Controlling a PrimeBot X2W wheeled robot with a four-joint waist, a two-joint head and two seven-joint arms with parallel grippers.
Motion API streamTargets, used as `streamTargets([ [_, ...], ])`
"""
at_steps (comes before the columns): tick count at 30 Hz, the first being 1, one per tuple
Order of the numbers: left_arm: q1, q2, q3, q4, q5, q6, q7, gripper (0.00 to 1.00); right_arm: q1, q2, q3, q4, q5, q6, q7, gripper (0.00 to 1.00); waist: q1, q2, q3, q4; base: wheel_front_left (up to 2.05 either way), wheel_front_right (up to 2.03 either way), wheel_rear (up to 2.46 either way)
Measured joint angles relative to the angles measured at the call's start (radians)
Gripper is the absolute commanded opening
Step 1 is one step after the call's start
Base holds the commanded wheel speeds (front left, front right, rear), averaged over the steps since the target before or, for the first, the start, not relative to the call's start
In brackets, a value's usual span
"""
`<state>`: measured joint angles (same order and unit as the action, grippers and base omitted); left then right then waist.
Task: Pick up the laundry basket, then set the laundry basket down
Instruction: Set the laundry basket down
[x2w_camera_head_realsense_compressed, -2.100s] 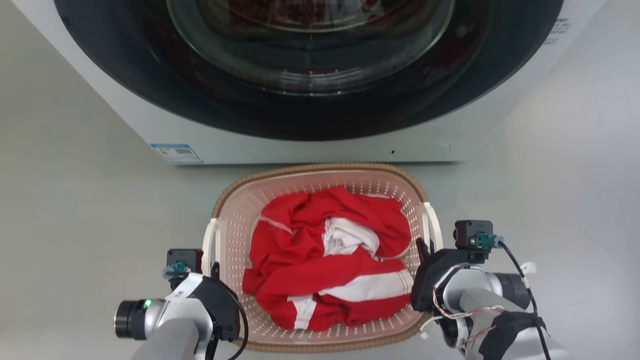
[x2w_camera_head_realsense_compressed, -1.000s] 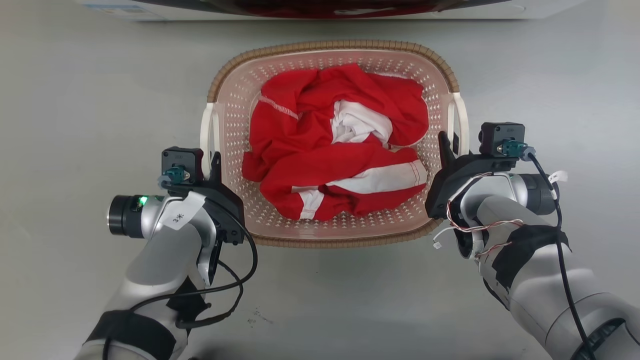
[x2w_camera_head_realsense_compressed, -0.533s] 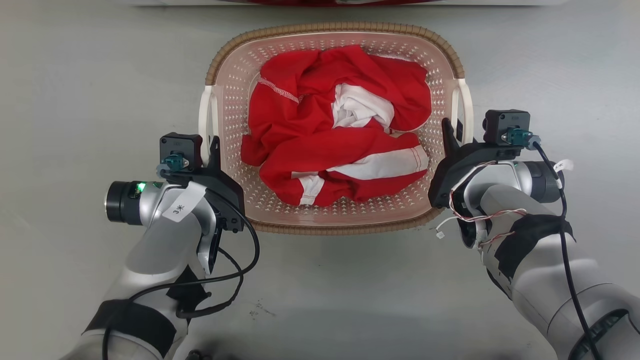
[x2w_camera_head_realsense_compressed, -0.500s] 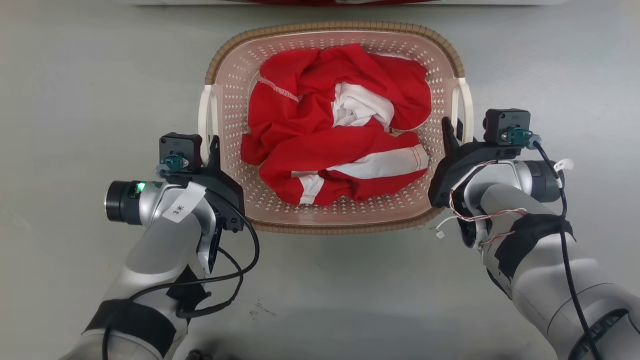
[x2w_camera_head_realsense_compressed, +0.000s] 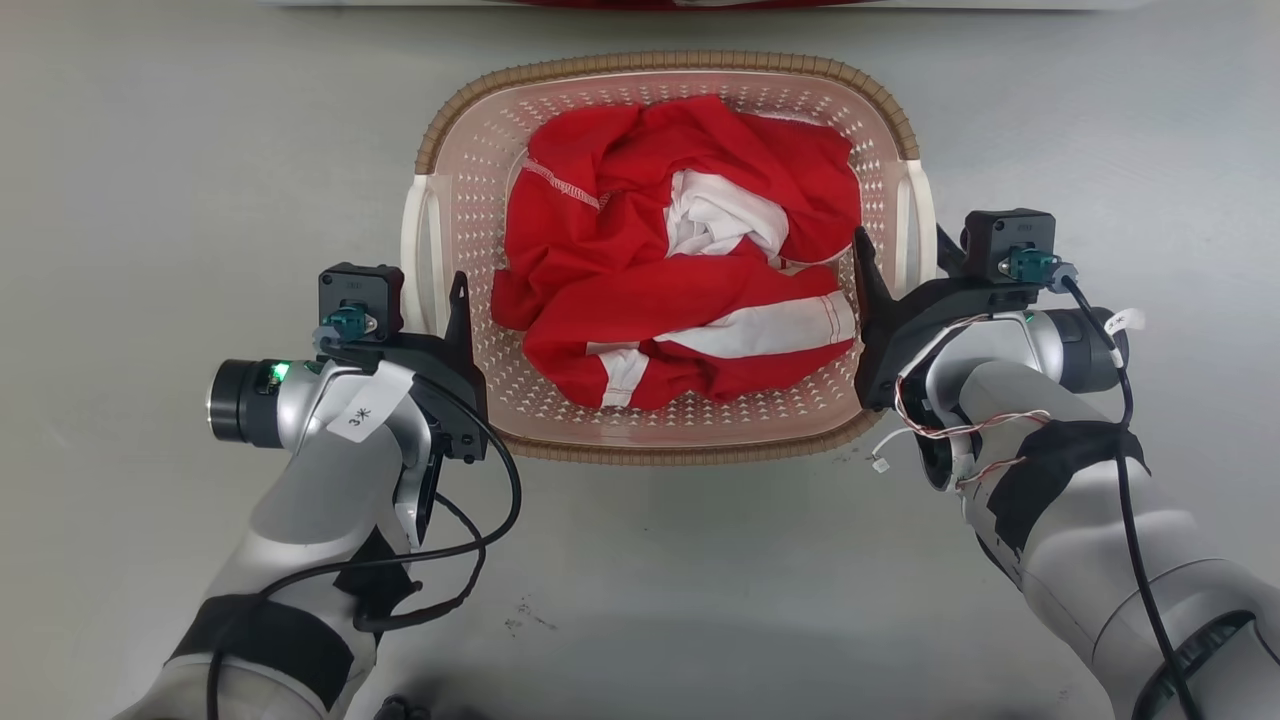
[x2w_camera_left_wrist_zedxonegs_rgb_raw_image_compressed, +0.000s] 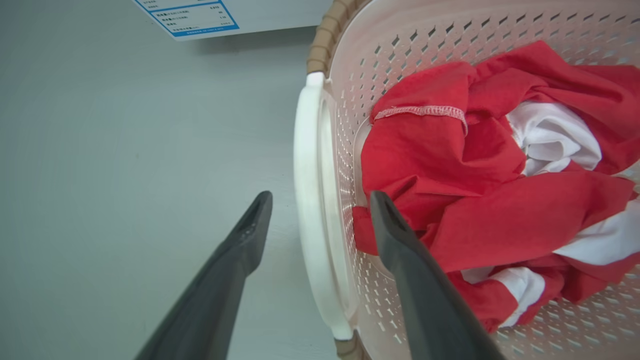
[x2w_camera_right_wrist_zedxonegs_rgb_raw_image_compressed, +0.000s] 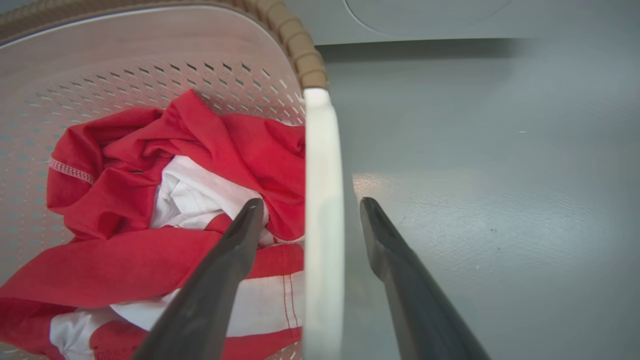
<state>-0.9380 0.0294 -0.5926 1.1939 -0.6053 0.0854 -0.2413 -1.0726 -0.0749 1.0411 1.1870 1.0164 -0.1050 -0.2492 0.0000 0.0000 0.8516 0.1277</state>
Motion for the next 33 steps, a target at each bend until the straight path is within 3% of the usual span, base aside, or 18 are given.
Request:
streamTargets([
  [14, 0.0, 0.001, 0.013, 0.025, 0.0, 0.004, -0.008, 1.0, 0.01, 0.001, -0.01, 0.018, -0.005, 0.002, 0.0, 1.0, 0.0, 0.0, -0.064, -0.001, 0.0, 0.0, 0.0],
  [33, 0.099, 0.044, 0.061, -0.043, -0.004, -0.006, -0.008, 1.0, 0.08, -0.004, -0.089, -0.04, -0.012, 0.044, 0.0, 1.0, -0.0001, 0.0, -0.259, -0.015, 0.0, 0.0, 0.0],
])
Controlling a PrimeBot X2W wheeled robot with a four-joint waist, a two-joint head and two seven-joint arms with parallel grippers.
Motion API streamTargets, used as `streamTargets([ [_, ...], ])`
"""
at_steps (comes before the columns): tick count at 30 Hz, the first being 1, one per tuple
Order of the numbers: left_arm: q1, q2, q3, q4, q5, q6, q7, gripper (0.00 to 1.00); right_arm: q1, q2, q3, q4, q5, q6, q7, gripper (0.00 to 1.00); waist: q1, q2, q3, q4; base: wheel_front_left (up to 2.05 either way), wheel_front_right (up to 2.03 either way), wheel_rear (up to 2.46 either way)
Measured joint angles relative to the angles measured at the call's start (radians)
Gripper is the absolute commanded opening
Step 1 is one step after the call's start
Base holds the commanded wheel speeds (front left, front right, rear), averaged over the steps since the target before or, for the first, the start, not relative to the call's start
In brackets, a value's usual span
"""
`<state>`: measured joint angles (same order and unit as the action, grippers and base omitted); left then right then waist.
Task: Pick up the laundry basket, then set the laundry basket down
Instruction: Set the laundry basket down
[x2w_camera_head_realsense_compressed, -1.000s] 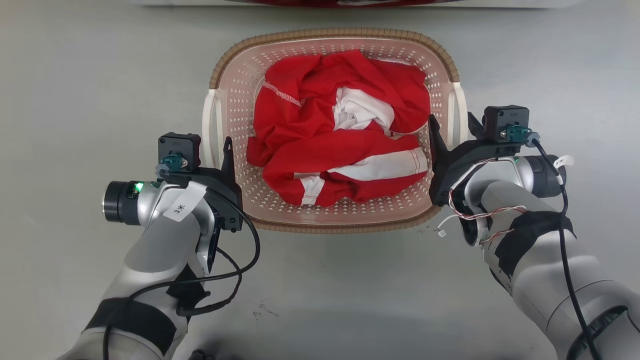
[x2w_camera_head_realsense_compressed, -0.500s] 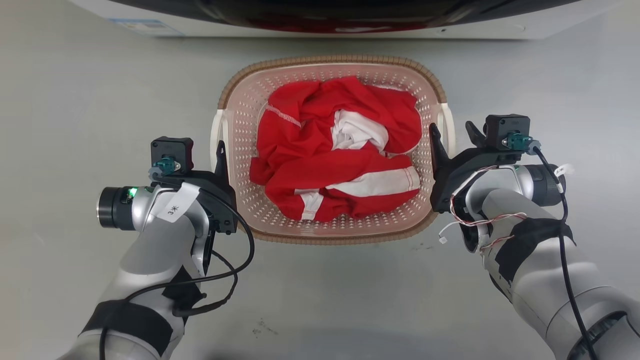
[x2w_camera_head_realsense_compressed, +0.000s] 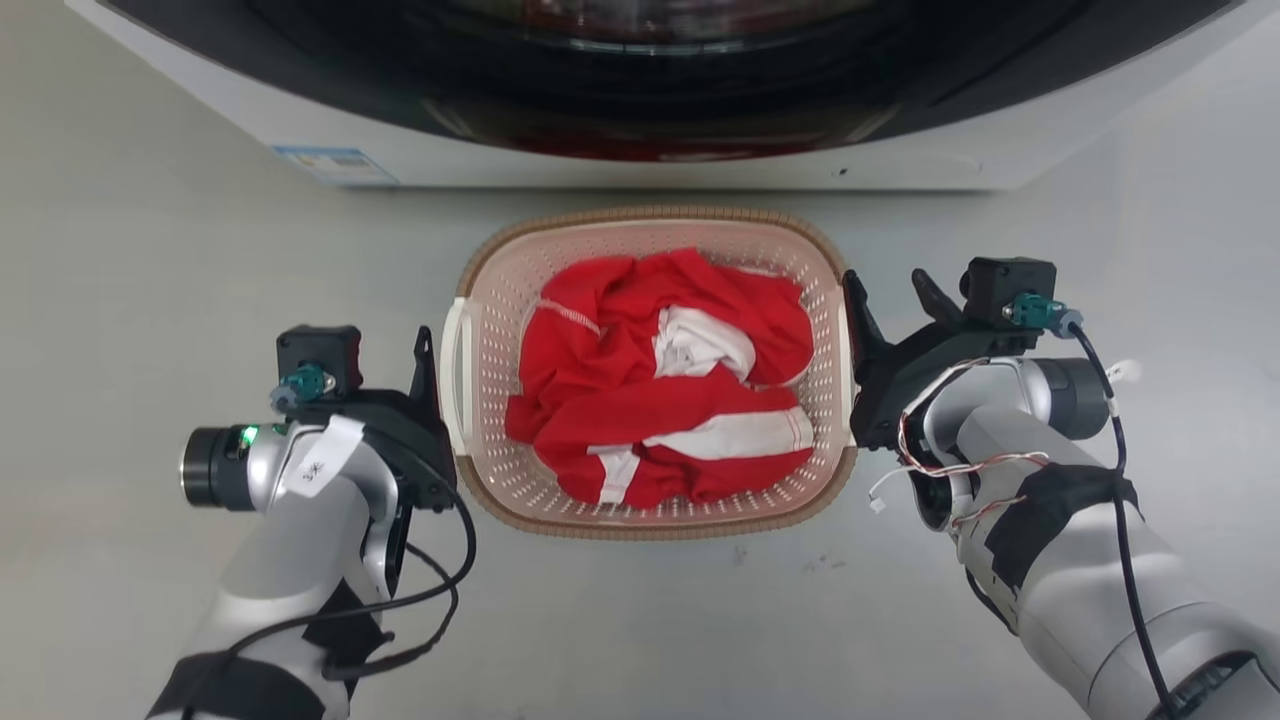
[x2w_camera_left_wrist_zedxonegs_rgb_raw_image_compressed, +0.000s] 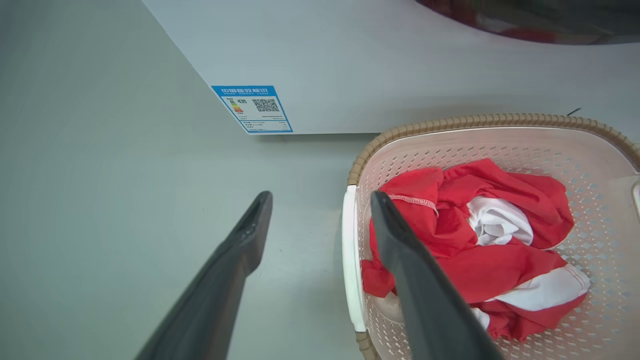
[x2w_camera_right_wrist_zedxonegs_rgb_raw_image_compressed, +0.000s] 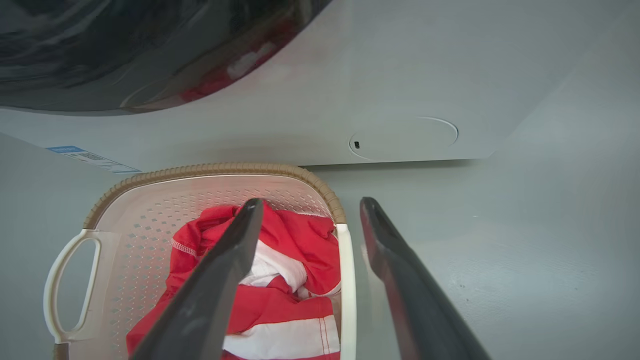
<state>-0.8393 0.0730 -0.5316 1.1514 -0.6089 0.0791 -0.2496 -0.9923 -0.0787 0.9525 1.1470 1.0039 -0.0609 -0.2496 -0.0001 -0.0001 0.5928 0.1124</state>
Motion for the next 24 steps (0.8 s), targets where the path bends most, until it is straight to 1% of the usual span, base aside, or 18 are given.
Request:
streamTargets([
  [9, 0.123, 0.028, 0.022, -0.102, 0.014, 0.001, 0.0, 1.0, 0.092, -0.01, -0.06, -0.078, -0.03, 0.001, 0.0, 1.0, -0.0001, 0.0, -0.129, -0.007, 0.0, 0.0, 0.0],
  [11, 0.137, 0.032, 0.029, -0.115, 0.016, 0.002, 0.0, 1.0, 0.106, -0.011, -0.072, -0.09, -0.036, 0.0, 0.0, 1.0, -0.0001, 0.0, -0.143, -0.007, 0.0, 0.0, 0.0],
  [15, 0.205, 0.037, 0.046, -0.175, 0.029, 0.01, 0.0, 1.0, 0.177, -0.018, -0.121, -0.14, -0.04, -0.007, 0.0, 1.0, -0.0001, -0.0001, -0.203, -0.011, 0.0, 0.0, 0.0],
  [24, 0.39, 0.068, 0.092, -0.312, 0.069, 0.027, 0.0, 1.0, 0.373, -0.027, -0.195, -0.269, -0.108, -0.028, 0.0, 1.0, -0.0002, -0.0001, -0.337, -0.025, 0.0, 0.0, 0.0],
])
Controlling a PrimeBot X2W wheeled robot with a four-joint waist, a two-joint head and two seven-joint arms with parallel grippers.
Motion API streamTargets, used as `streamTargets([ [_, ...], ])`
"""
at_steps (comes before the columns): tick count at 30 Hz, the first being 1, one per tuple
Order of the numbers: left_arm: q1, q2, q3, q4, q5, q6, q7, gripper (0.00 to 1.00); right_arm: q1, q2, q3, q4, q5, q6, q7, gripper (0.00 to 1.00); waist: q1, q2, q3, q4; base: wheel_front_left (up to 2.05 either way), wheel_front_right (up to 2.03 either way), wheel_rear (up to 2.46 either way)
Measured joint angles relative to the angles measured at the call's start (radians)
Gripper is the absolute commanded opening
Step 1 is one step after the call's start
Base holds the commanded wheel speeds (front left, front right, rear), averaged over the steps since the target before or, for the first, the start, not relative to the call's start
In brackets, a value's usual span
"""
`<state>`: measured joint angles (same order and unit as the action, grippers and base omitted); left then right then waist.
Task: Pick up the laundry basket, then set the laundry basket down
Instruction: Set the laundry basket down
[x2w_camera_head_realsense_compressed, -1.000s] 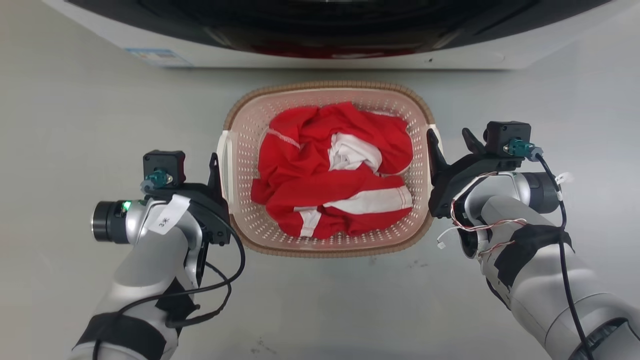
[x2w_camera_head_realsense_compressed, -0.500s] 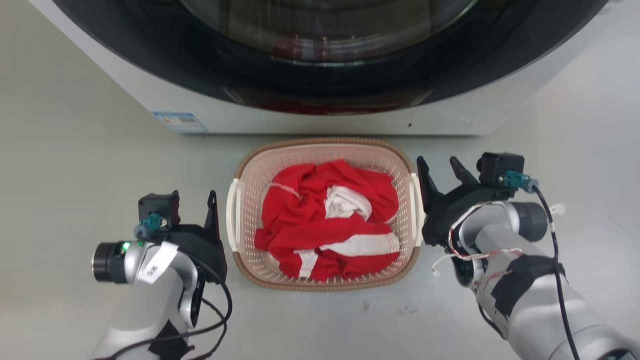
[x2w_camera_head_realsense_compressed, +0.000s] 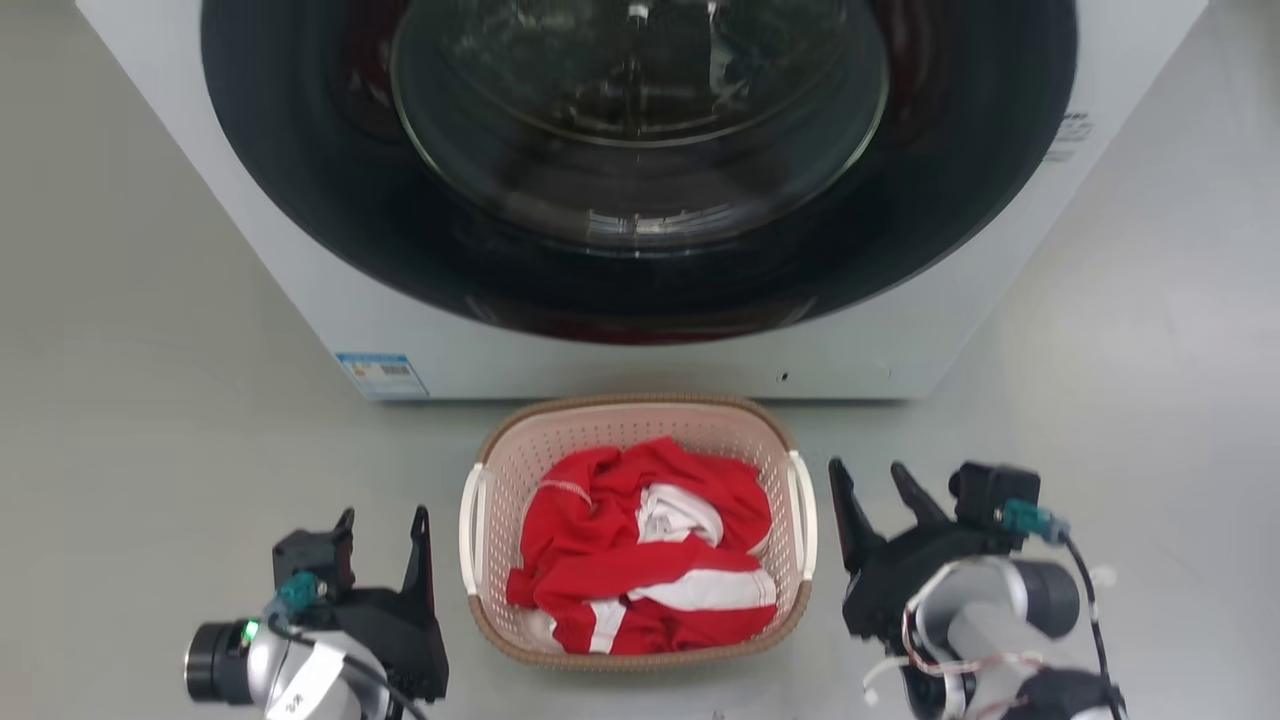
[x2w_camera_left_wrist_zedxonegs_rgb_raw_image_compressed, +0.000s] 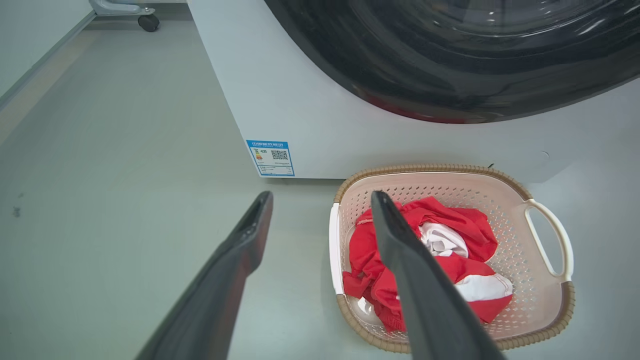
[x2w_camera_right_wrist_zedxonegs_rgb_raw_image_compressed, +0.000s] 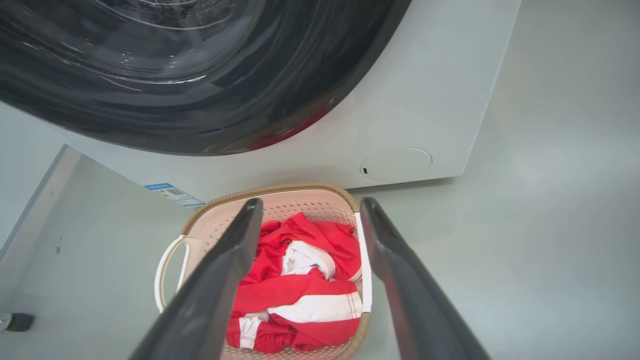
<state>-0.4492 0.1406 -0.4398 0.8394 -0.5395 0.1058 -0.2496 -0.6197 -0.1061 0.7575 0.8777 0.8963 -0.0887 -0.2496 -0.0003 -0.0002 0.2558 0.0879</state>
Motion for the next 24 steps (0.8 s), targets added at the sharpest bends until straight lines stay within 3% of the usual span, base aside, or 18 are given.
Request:
streamTargets([
  [15, 0.334, 0.021, 0.08, -0.266, 0.069, 0.015, 0.0, 1.0, 0.328, -0.016, -0.119, -0.264, -0.156, -0.027, 0.0, 1.0, 0.0001, 0.0, -0.215, -0.038, 0.0, 0.0, 0.0],
  [24, 0.455, 0.024, 0.143, -0.42, 0.112, 0.018, 0.0, 1.0, 0.46, -0.029, -0.215, -0.436, -0.257, -0.036, 0.0, 1.0, 0.0002, 0.0, -0.272, -0.067, 0.0, 0.0, 0.0],
])
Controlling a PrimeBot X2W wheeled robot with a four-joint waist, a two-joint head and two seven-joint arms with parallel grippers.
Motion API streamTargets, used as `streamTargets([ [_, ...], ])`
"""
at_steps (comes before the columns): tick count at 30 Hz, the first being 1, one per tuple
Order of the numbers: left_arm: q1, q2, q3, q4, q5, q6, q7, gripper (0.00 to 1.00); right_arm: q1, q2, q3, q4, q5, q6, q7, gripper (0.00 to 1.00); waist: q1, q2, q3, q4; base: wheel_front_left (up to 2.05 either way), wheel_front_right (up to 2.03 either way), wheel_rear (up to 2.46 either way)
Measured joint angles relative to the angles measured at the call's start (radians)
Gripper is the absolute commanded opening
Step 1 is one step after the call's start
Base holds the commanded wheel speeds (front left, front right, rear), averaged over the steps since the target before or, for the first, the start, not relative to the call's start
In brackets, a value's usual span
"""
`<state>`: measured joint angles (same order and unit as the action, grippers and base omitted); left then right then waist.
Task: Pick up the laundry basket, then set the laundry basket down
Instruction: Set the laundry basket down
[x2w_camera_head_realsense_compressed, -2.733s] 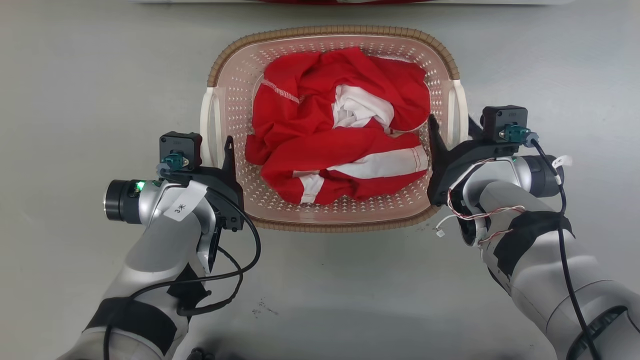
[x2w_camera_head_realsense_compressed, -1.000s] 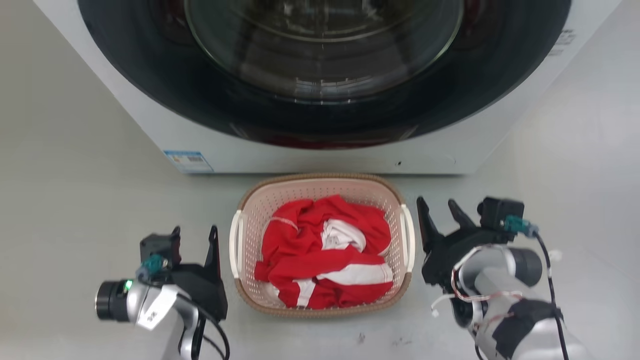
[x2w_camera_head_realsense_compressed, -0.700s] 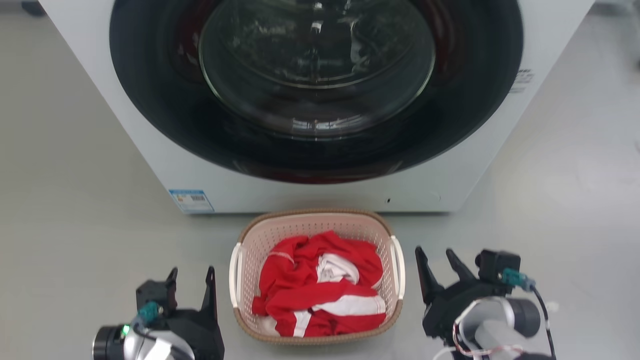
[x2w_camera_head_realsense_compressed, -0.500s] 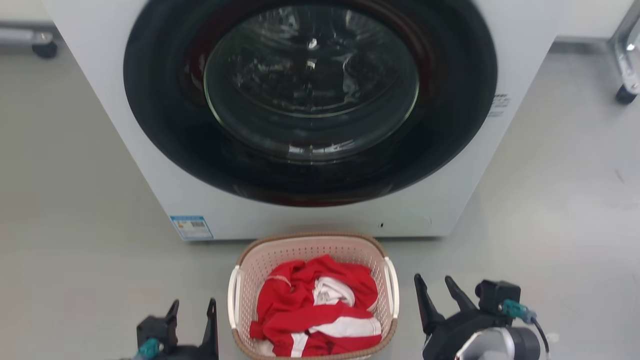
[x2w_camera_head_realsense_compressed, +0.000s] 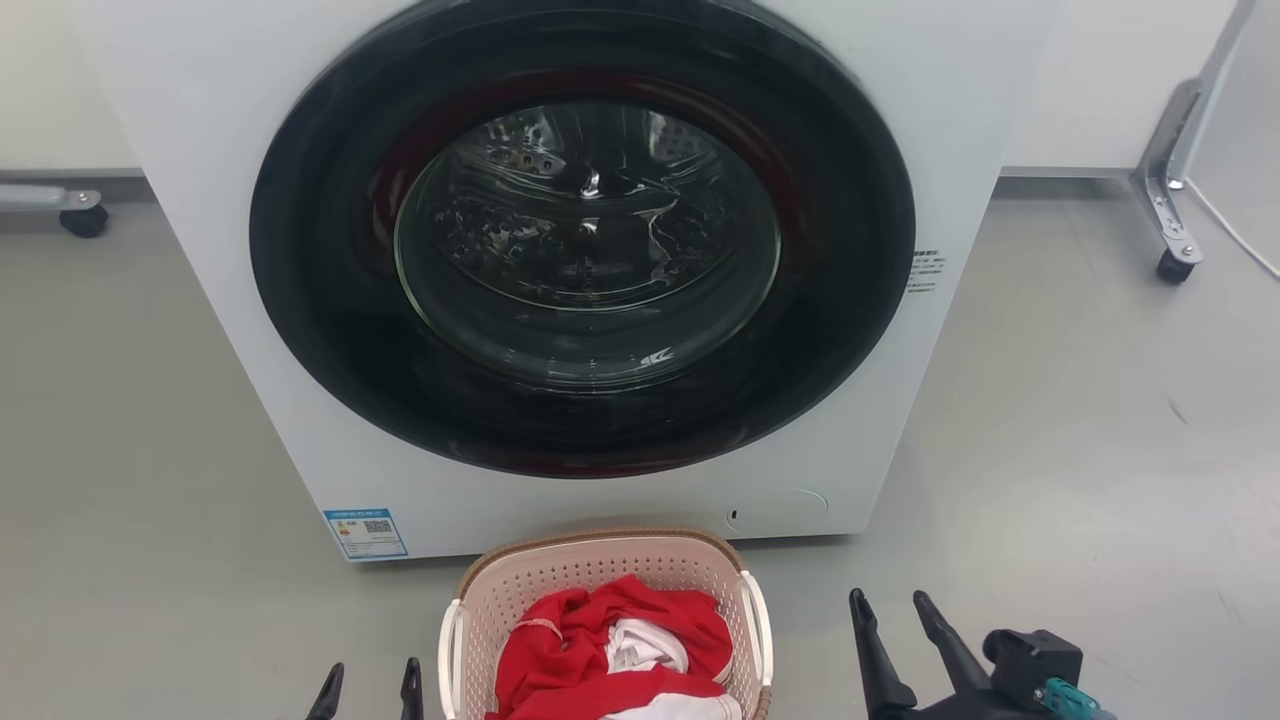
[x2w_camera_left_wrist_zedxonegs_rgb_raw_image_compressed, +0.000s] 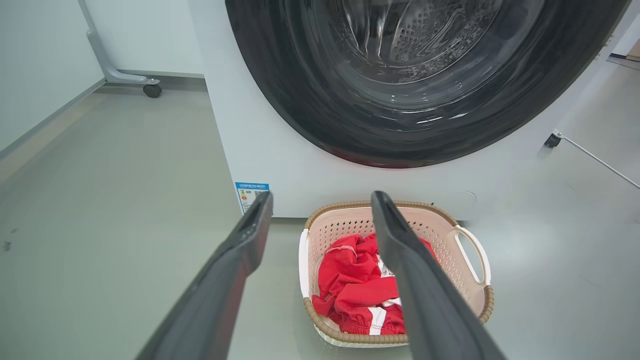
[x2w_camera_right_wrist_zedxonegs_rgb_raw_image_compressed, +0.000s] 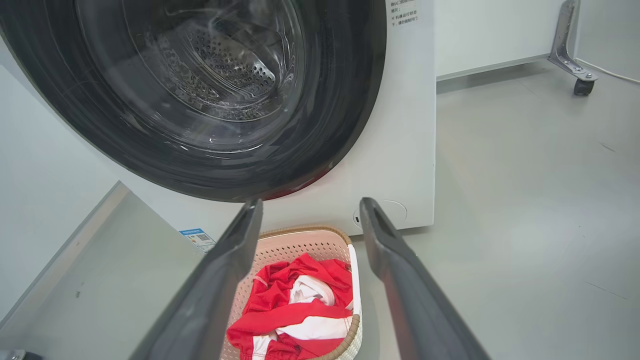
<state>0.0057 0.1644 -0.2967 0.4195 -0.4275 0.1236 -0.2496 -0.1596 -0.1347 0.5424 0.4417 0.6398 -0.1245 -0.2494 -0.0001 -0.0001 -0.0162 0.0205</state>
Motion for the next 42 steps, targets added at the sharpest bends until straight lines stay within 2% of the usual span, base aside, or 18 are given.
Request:
streamTargets([
  [8, 0.074, -0.012, 0.059, -0.11, 0.03, 0.001, 0.0, 1.0, 0.093, 0.001, -0.101, -0.114, -0.096, 0.0, 0.0, 1.0, 0.0001, 0.0001, -0.005, -0.014, 0.0, 0.0, 0.0],
  [16, 0.097, -0.03, 0.091, -0.179, 0.075, 0.001, 0.0, 1.0, 0.133, 0.023, -0.156, -0.176, -0.167, 0.0, 0.0, 1.0, 0.0002, 0.0002, -0.001, -0.019, 0.0, 0.0, 0.0],
  [31, 0.126, -0.044, 0.127, -0.247, 0.148, 0.001, 0.0, 1.0, 0.173, 0.052, -0.217, -0.235, -0.253, 0.0, 0.0, 1.0, 0.0001, 0.0002, 0.004, -0.022, 0.0, 0.0, 0.0],
  [42, 0.126, -0.058, 0.131, -0.271, 0.183, 0.001, 0.0, 1.0, 0.181, 0.063, -0.24, -0.249, -0.275, 0.0, 0.0, 1.0, 0.0001, 0.0001, 0.009, -0.02, 0.0, 0.0, 0.0],
])
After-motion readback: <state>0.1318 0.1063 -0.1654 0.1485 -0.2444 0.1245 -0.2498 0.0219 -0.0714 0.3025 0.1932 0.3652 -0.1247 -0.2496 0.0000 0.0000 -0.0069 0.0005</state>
